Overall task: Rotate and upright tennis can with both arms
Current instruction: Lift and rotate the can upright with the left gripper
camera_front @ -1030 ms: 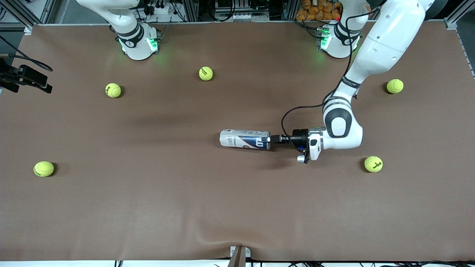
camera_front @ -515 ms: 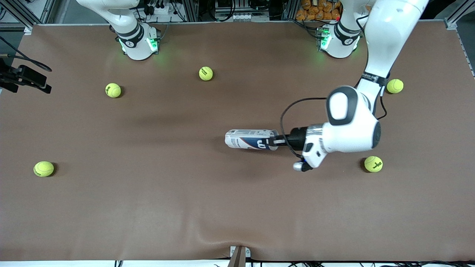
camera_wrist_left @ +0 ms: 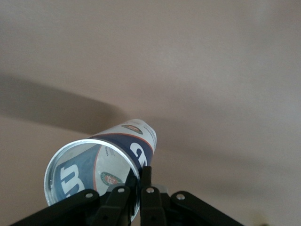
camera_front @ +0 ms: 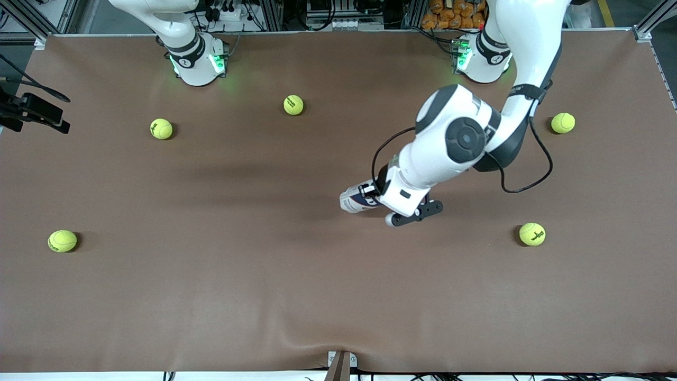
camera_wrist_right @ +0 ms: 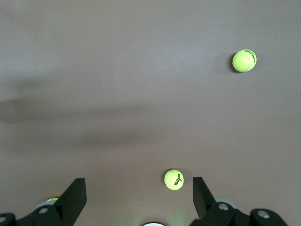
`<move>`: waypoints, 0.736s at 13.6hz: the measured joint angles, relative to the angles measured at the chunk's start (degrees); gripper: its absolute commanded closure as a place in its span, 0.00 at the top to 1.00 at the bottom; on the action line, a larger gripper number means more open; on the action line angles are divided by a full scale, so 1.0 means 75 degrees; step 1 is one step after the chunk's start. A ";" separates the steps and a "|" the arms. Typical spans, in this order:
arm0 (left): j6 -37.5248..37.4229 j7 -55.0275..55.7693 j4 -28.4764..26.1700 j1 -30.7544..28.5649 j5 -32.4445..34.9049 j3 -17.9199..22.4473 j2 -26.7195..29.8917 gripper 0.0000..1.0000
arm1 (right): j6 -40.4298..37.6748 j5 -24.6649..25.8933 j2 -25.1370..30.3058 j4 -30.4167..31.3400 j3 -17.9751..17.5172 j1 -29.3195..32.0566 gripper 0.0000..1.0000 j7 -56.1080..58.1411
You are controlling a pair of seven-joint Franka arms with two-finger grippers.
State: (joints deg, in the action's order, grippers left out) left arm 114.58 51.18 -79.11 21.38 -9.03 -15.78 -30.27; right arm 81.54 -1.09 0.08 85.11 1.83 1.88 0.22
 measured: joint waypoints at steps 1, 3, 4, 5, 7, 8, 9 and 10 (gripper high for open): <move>-0.0039 0.0351 0.0035 0.0147 0.0334 0.0011 0.0000 0.00 | 0.0000 0.0000 0.0001 -0.0011 -0.0010 -0.0006 1.00 0.0000; -0.0052 0.1065 0.0055 0.0581 0.0971 0.0060 -0.0021 0.00 | 0.0000 0.0000 0.0001 -0.0018 -0.0030 -0.0015 1.00 0.0000; -0.0052 0.1349 0.0068 0.0834 0.1220 0.0084 -0.0051 0.00 | -0.0001 0.0000 0.0001 -0.0018 -0.0037 -0.0016 1.00 0.0000; -0.0052 0.1581 0.0084 0.1055 0.1366 0.0114 -0.0086 0.00 | -0.0002 0.0000 0.0001 -0.0018 -0.0042 -0.0017 1.00 0.0001; -0.0052 0.1954 0.0098 0.1328 0.1642 0.0159 -0.0149 0.00 | -0.0002 0.0000 0.0001 -0.0018 -0.0044 -0.0017 1.00 0.0001; -0.0052 0.2052 0.0101 0.1408 0.1970 0.0165 -0.0186 0.00 | -0.0001 0.0000 0.0001 -0.0018 -0.0044 -0.0017 1.00 0.0001; -0.0054 0.2179 0.0104 0.1516 0.2299 0.0169 -0.0233 0.00 | 0.0002 0.0000 0.0001 -0.0018 -0.0045 -0.0017 1.00 0.0001; -0.0059 0.2398 0.0106 0.1642 0.2502 0.0179 -0.0295 0.00 | 0.0010 0.0000 0.0001 -0.0018 -0.0046 -0.0017 1.00 0.0001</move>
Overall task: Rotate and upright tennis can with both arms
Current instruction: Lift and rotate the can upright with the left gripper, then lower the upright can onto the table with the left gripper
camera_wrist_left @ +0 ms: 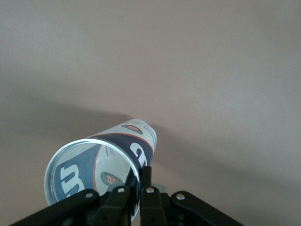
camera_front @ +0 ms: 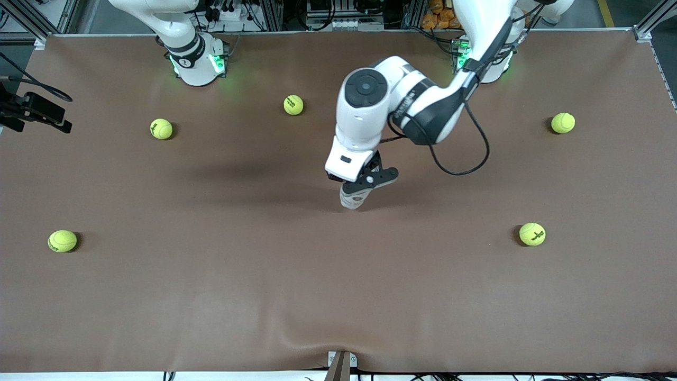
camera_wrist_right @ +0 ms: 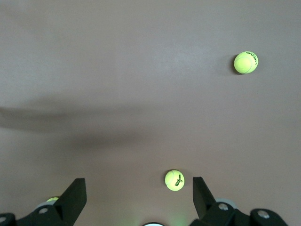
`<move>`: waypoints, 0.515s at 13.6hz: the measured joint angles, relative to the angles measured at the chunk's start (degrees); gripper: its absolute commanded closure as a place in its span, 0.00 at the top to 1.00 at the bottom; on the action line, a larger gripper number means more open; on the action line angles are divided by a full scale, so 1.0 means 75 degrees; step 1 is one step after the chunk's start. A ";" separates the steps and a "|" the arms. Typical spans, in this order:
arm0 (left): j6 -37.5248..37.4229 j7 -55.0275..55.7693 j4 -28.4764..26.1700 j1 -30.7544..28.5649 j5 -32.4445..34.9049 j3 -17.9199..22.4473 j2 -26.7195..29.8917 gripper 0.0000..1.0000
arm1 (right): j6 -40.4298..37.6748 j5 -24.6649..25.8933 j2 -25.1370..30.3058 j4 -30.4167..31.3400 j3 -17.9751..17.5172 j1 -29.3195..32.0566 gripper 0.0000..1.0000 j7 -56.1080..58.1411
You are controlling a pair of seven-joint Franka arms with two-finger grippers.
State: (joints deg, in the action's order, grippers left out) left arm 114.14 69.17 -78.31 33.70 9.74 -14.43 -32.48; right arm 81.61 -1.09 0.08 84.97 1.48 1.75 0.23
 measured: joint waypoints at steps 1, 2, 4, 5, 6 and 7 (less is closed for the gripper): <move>-0.0004 0.0206 0.0001 0.0132 0.0107 0.0026 -0.0081 0.00 | 0.0009 0.0000 0.0000 0.0000 0.0000 0.0000 1.00 0.0000; -0.0004 0.0312 0.0001 0.0242 0.0145 0.0057 -0.0166 0.00 | 0.0013 0.0000 0.0000 0.0000 -0.0002 0.0000 1.00 0.0000; -0.0002 0.0398 0.0017 0.0345 0.0161 0.0083 -0.0278 0.00 | 0.0025 0.0000 0.0000 0.0000 -0.0008 -0.0002 1.00 0.0000; -0.0002 0.0409 0.0027 0.0362 0.0161 0.0085 -0.0297 0.00 | 0.0030 0.0000 0.0000 0.0000 -0.0013 -0.0003 1.00 0.0000; -0.0001 0.0418 0.0030 0.0383 0.0169 0.0086 -0.0300 0.00 | 0.0033 0.0000 -0.0002 0.0000 -0.0016 -0.0003 1.00 0.0000; 0.0000 0.0494 0.0032 0.0414 0.0221 0.0087 -0.0303 0.00 | 0.0034 0.0000 -0.0005 0.0001 -0.0017 -0.0004 1.00 0.0000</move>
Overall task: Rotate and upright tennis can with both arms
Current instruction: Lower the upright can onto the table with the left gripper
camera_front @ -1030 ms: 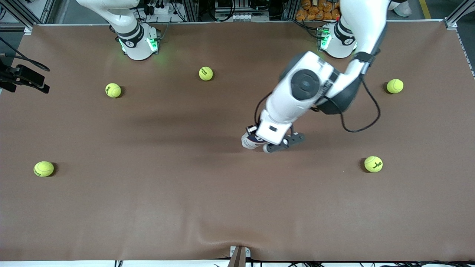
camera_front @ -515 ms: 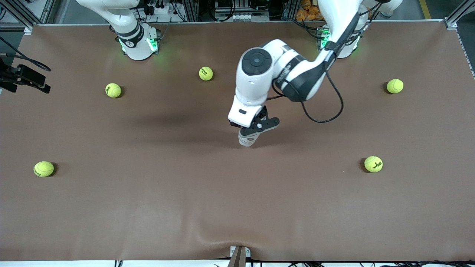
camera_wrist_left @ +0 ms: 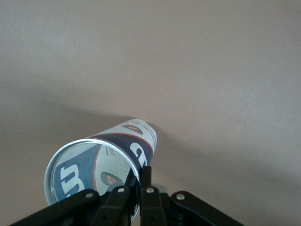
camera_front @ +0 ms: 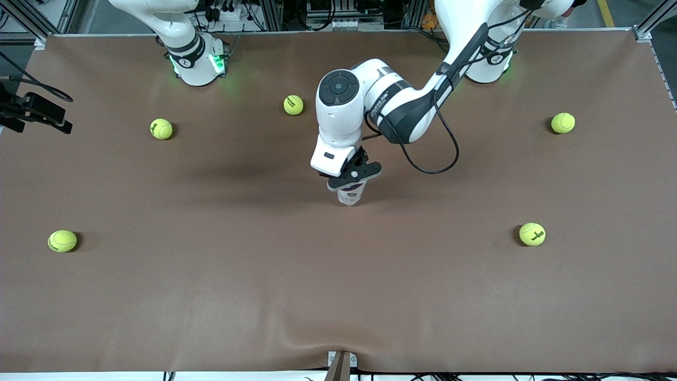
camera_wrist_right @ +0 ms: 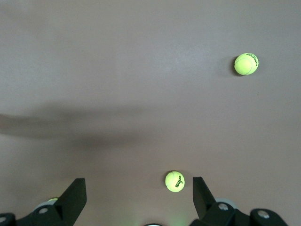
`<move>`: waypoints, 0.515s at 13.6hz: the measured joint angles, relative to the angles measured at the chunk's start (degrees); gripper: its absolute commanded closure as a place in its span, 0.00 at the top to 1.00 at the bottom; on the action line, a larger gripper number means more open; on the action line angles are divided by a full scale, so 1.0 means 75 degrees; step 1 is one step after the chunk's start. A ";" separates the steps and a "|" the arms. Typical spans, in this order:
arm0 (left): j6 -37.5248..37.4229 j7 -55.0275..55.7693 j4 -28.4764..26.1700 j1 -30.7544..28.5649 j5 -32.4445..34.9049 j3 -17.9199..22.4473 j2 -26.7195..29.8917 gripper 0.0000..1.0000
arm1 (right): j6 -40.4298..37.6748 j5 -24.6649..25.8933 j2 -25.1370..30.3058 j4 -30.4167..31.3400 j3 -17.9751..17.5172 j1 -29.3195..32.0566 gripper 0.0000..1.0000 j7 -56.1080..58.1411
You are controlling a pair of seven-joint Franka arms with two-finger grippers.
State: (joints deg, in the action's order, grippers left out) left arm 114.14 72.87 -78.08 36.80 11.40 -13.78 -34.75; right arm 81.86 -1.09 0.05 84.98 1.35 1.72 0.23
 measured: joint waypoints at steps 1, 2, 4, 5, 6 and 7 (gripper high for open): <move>0.0000 0.0169 0.0000 0.0036 0.0132 0.0000 -0.0017 0.00 | 0.0001 0.0000 -0.0004 0.0001 0.0000 0.0000 1.00 0.0000; 0.0000 0.0267 0.0000 0.0073 0.0232 0.0001 -0.0052 0.00 | 0.0001 0.0000 -0.0006 0.0001 -0.0001 0.0000 1.00 0.0000; 0.0028 0.0335 0.0001 0.0158 0.0305 0.0004 -0.0155 0.00 | 0.0001 0.0000 -0.0012 0.0001 -0.0002 -0.0001 1.00 0.0000; 0.0084 0.0345 0.0031 0.0203 0.0333 0.0010 -0.0189 0.00 | 0.0002 0.0000 -0.0016 0.0001 -0.0002 -0.0001 1.00 0.0000; 0.0085 0.0357 0.0045 0.0235 0.0344 0.0027 -0.0200 0.00 | 0.0002 0.0000 -0.0019 0.0002 -0.0003 -0.0001 1.00 0.0000; 0.0085 0.0394 0.0046 0.0248 0.0344 0.0046 -0.0200 0.00 | 0.0003 0.0000 -0.0021 0.0001 -0.0003 -0.0001 1.00 0.0000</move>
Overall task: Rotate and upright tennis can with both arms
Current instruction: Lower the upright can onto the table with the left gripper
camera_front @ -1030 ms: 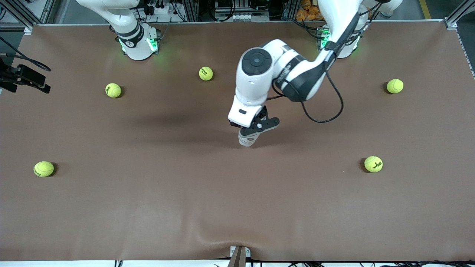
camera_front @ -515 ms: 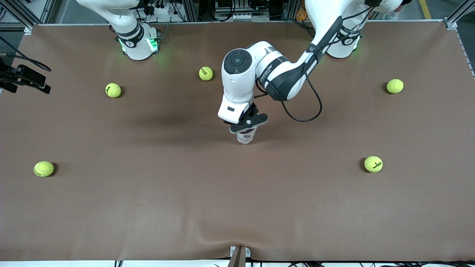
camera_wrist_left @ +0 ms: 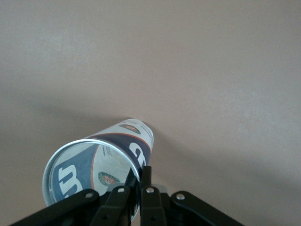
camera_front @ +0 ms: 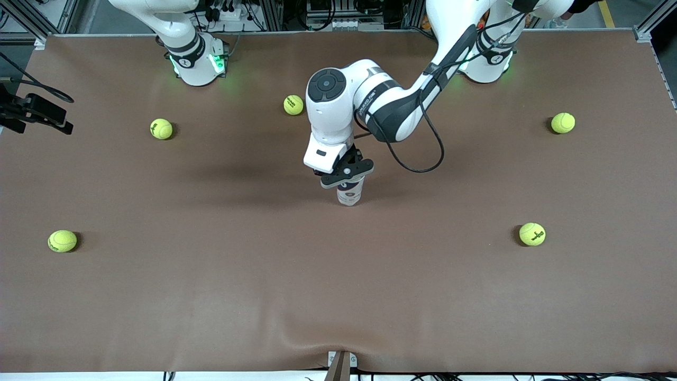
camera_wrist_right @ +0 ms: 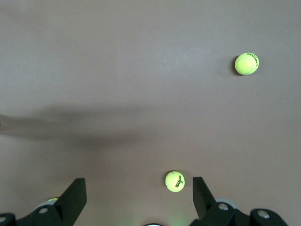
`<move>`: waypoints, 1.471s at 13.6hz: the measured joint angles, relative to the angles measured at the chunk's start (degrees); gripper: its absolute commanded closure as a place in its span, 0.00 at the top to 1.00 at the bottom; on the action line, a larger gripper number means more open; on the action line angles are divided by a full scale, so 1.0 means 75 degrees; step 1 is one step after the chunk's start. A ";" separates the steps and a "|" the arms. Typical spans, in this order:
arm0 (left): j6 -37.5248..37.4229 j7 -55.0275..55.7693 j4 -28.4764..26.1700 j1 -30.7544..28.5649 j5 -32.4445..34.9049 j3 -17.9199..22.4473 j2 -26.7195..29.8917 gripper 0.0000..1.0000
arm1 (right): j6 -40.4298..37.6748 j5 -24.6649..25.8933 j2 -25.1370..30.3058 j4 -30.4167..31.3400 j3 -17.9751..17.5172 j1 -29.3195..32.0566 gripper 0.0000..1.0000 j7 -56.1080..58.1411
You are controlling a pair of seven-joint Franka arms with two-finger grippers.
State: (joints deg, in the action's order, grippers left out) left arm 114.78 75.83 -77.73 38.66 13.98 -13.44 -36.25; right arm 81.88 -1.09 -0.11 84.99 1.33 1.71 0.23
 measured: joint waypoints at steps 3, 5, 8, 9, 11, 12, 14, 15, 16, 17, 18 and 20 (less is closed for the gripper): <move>0.0026 0.0128 0.0002 0.0004 0.0000 0.0015 -0.0006 0.12 | 0.0004 0.0000 -0.0001 0.0000 0.0000 0.0000 1.00 0.0000; 0.0057 0.0144 0.0001 0.0005 0.0000 0.0018 -0.0018 0.26 | 0.0004 0.0000 -0.0001 0.0000 0.0000 0.0000 1.00 0.0000; 0.0111 0.0268 0.0004 0.0005 0.0000 0.0024 -0.0048 0.50 | 0.0008 0.0000 -0.0001 0.0000 -0.0001 -0.0001 1.00 0.0000; 0.0120 0.0274 0.0021 0.0005 0.0000 0.0024 -0.0048 0.56 | 0.0008 0.0000 -0.0004 0.0000 -0.0001 -0.0001 1.00 0.0000; 0.0120 0.0281 0.0082 0.0003 0.0000 0.0029 -0.0047 0.58 | 0.0008 0.0000 -0.0018 0.0001 -0.0002 -0.0002 1.00 0.0000; 0.0120 0.0281 0.0108 0.0003 0.0000 0.0034 -0.0047 0.59 | 0.0009 0.0000 -0.0024 0.0001 -0.0002 -0.0004 1.00 0.0000; 0.0121 0.0281 0.0148 0.0001 0.0000 0.0038 -0.0044 0.62 | 0.0023 0.0000 -0.0030 0.0001 -0.0006 -0.0014 1.00 0.0000; 0.0121 0.0281 0.0169 -0.0002 0.0000 0.0039 -0.0033 0.63 | 0.0051 0.0000 -0.0030 0.0001 -0.0009 -0.0017 1.00 0.0000; 0.0122 0.0281 0.0184 -0.0006 0.0000 0.0039 -0.0013 0.69 | 0.0068 0.0000 -0.0030 0.0001 -0.0009 -0.0019 1.00 0.0000; 0.0124 0.0281 0.0206 -0.0012 0.0000 0.0040 0.0018 0.73 | 0.0080 0.0000 -0.0032 0.0001 -0.0009 -0.0023 1.00 0.0000; 0.0124 0.0281 0.0237 -0.0023 0.0000 0.0040 0.0061 0.97 | 0.0092 0.0000 -0.0033 0.0001 -0.0010 -0.0025 1.00 0.0000; 0.0117 0.0281 0.0283 -0.0074 0.0000 0.0042 0.0238 1.00 | 0.0099 0.0000 -0.0038 0.0002 -0.0012 -0.0030 1.00 0.0000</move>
State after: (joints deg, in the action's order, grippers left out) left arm 115.65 77.94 -75.60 38.11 13.98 -13.12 -34.47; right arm 82.63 -1.09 -0.39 85.00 1.25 1.49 0.23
